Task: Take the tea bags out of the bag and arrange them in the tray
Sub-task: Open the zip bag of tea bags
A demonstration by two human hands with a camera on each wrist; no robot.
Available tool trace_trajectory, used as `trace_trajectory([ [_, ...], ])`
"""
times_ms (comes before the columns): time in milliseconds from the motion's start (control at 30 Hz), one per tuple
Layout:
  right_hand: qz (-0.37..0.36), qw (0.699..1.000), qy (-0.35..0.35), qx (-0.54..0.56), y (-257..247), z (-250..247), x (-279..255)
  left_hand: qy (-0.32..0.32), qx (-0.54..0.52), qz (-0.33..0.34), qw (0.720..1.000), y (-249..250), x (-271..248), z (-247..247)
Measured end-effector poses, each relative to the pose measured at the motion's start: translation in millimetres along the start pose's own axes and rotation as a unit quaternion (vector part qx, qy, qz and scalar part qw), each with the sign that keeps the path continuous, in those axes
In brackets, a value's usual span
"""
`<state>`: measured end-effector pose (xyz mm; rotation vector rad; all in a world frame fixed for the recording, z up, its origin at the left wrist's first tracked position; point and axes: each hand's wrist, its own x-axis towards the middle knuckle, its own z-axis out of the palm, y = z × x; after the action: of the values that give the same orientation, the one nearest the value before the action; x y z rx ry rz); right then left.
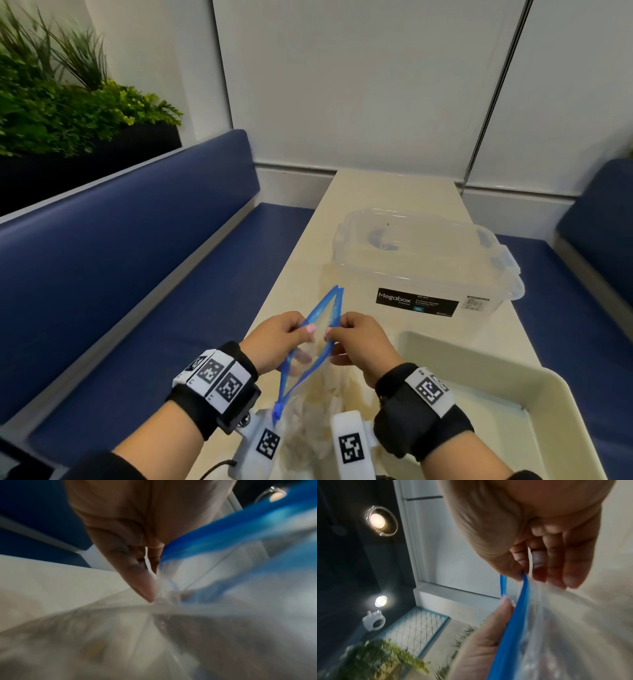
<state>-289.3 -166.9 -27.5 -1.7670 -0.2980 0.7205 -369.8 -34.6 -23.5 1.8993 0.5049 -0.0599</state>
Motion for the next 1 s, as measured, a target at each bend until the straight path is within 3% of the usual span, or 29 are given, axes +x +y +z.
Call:
trace_trajectory([
  [100, 0.028, 0.991, -0.023, 0.129, 0.5, 0.4, -2.9, 0.039, -0.044, -0.035, 0.998, -6.0, 0.5, 1.5],
  [200, 0.057, 0.973, -0.048, 0.216, 3.0, 2.5, -4.7, 0.018, -0.084, -0.031, 0.996, -8.4, -1.6, 2.9],
  [367, 0.117, 0.944, -0.02, 0.307, 12.6, 4.1, -0.4, 0.024, -0.189, -0.051, 0.98, -18.0, -3.6, 6.4],
  [433, 0.137, 0.94, 0.007, 0.311, 15.5, 4.0, 1.6, 0.032, -0.302, -0.07, 0.95, -22.9, -1.9, 7.0],
  [533, 0.148, 0.952, 0.024, 0.266, 21.7, 4.9, 4.2, 0.039, -0.493, -0.087, 0.865, -28.7, 0.0, 5.9],
  [667, 0.151, 0.957, -0.01, 0.248, 24.9, 5.2, 0.5, 0.061, -0.617, -0.068, 0.782, -32.4, 4.3, 7.9],
  [767, 0.126, 0.981, -0.042, 0.139, 23.0, 6.6, -9.8, 0.081, -0.648, -0.051, 0.755, -34.7, 6.9, 9.4],
  [867, 0.126, 0.988, -0.08, 0.031, 24.7, 8.4, -17.7, 0.09, -0.648, -0.054, 0.754, -39.5, 8.7, 4.5],
  [933, 0.125, 0.986, -0.097, 0.051, 27.2, 13.5, -18.9, 0.077, -0.648, -0.056, 0.755, -42.2, 8.2, 0.3],
  [1000, 0.112, 0.978, -0.097, 0.144, 27.6, 20.9, -18.6, 0.06, -0.655, -0.056, 0.751, -44.2, 6.8, -2.2],
])
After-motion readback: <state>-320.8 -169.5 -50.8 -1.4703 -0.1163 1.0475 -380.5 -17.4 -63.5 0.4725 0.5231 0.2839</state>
